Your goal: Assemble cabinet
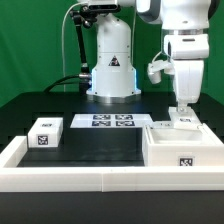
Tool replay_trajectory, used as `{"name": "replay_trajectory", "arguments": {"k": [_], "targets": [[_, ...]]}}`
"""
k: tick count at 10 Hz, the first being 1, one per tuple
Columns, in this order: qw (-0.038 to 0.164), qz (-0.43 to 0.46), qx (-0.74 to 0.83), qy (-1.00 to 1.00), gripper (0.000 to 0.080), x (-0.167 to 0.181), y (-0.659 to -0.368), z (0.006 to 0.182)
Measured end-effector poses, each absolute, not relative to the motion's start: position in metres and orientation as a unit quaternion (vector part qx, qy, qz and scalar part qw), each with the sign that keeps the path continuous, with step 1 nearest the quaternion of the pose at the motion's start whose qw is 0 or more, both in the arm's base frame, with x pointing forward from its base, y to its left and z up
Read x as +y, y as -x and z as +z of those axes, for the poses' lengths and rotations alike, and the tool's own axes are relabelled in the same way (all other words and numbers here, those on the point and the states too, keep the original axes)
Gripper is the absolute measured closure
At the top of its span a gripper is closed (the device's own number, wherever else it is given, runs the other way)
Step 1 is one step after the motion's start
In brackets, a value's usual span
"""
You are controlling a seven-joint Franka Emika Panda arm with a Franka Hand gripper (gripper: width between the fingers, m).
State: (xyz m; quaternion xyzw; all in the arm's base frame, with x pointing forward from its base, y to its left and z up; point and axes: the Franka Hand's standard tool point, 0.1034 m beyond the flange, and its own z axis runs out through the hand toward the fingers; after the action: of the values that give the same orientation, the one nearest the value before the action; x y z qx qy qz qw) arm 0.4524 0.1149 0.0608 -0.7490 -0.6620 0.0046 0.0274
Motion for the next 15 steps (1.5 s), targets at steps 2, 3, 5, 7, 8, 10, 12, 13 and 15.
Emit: {"name": "replay_trajectory", "arguments": {"k": [2, 3, 5, 7, 8, 10, 12, 13, 15], "targets": [[0.028, 0.003, -0.661, 0.75, 0.0729, 0.113, -0.457, 0.059], [0.028, -0.001, -0.661, 0.75, 0.0729, 0.113, -0.465, 0.059], [0.027, -0.008, -0.658, 0.753, 0.0729, 0.113, -0.48, 0.06], [0.024, -0.013, -0.658, 0.753, 0.0729, 0.11, -0.49, 0.06], [0.024, -0.014, -0.666, 0.745, 0.0729, 0.108, -0.492, 0.06], [0.024, -0.015, -0.665, 0.746, 0.0729, 0.108, -0.492, 0.06], [0.024, -0.015, -0.665, 0.746, 0.0729, 0.108, -0.492, 0.06], [0.024, -0.015, -0.665, 0.746, 0.0729, 0.108, -0.492, 0.06], [0.024, -0.016, -0.665, 0.746, 0.0729, 0.105, -0.508, 0.061]]}}
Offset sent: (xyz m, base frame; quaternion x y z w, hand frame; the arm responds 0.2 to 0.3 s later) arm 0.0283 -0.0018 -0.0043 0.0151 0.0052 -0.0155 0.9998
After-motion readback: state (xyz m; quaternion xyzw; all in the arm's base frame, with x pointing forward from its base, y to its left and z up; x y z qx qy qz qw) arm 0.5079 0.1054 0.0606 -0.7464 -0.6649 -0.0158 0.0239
